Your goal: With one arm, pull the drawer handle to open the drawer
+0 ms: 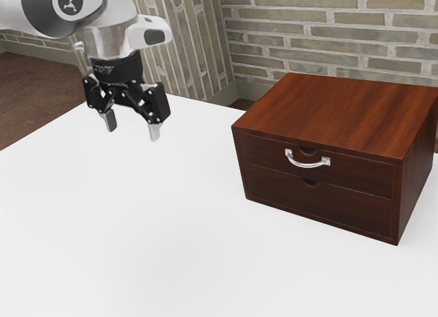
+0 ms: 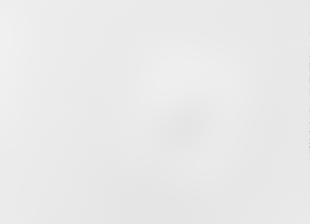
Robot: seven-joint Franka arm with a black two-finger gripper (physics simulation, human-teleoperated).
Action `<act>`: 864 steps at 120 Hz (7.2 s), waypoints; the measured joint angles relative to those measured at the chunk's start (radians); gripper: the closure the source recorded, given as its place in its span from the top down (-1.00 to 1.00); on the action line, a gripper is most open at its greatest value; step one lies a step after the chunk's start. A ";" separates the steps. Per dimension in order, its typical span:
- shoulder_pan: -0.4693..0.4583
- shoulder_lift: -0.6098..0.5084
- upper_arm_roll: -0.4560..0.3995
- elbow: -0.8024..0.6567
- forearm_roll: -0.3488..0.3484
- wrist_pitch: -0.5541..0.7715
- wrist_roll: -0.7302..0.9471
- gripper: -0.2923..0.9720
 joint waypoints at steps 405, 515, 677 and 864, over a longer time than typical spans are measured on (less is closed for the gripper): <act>-0.062 0.084 -0.167 -0.447 -0.200 1.008 -1.377 0.54; -0.062 0.074 -0.167 -0.448 -0.201 1.001 -1.388 -0.50; -0.078 -0.148 -0.167 -0.703 -0.240 0.969 -1.400 -0.69; -0.061 -0.432 -0.225 -0.972 -0.288 1.044 -1.405 -0.37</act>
